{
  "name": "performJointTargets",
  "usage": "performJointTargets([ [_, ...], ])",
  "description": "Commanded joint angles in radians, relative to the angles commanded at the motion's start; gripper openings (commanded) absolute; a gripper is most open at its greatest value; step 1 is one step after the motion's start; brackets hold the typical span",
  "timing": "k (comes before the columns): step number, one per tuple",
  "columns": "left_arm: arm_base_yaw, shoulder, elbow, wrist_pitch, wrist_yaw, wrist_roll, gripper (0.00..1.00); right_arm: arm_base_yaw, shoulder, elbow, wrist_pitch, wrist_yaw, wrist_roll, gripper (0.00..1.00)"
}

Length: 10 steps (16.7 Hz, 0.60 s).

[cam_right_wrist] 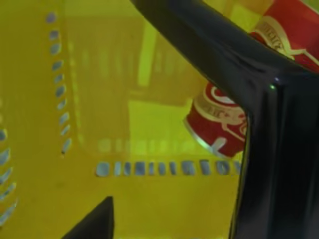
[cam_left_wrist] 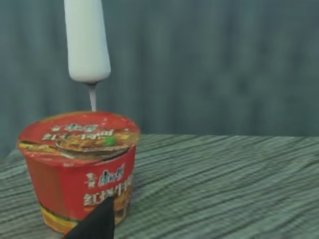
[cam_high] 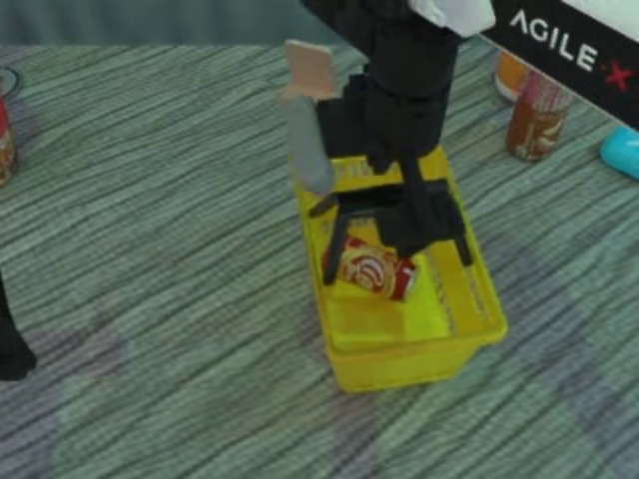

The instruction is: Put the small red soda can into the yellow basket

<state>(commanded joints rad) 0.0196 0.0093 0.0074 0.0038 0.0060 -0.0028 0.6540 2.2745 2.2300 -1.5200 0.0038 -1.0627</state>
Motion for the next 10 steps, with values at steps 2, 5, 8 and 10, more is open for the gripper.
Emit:
performJointTargets([
  [2, 0.0, -0.009, -0.007, -0.004, -0.006, 0.003, 1.0, 0.003, 0.009, 0.009, -0.006, 0.0, -0.004, 1.0],
  [5, 0.0, -0.009, -0.007, -0.004, -0.006, 0.003, 1.0, 0.003, 0.009, 0.009, -0.006, 0.0, -0.004, 1.0],
  [8, 0.0, -0.009, -0.007, -0.004, -0.006, 0.003, 1.0, 0.0, 0.006, -0.01, 0.009, 0.0, -0.005, 1.0],
  [10, 0.0, -0.009, -0.007, -0.004, -0.006, 0.003, 1.0, 0.002, 0.0, -0.049, 0.043, 0.0, -0.005, 1.0],
])
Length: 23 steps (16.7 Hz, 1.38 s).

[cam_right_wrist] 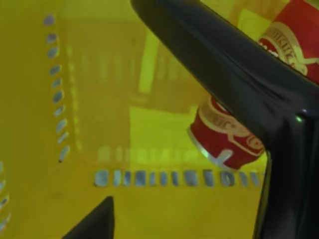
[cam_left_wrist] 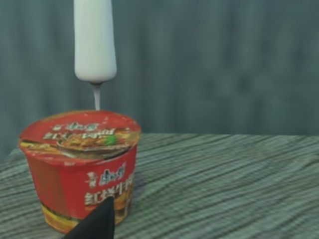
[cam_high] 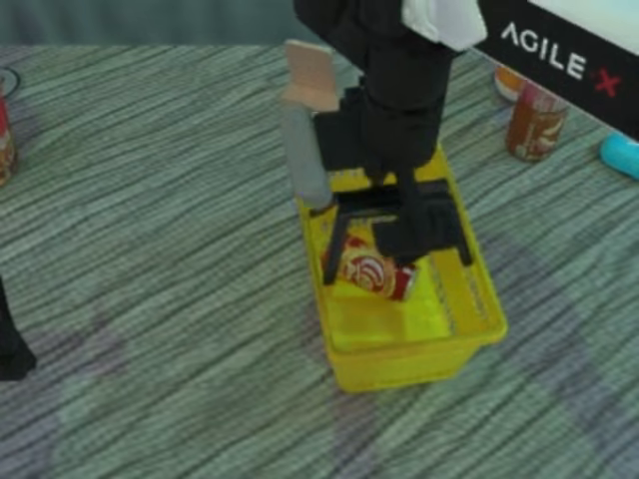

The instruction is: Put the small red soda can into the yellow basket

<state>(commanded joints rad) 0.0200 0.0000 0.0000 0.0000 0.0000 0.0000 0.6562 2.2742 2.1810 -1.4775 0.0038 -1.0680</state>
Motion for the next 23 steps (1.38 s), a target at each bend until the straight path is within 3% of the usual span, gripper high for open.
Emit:
performJointTargets([
  [6, 0.0, 0.0, 0.0, 0.0, 0.0, 0.0, 1.0, 0.001, -0.007, -0.05, 0.043, 0.0, 0.001, 1.0],
  [19, 0.0, 0.0, 0.0, 0.0, 0.0, 0.0, 1.0, 0.001, -0.007, -0.05, 0.043, 0.0, 0.001, 0.02],
  [23, 0.0, 0.0, 0.0, 0.0, 0.0, 0.0, 1.0, 0.001, -0.007, -0.05, 0.043, 0.0, 0.001, 0.0],
])
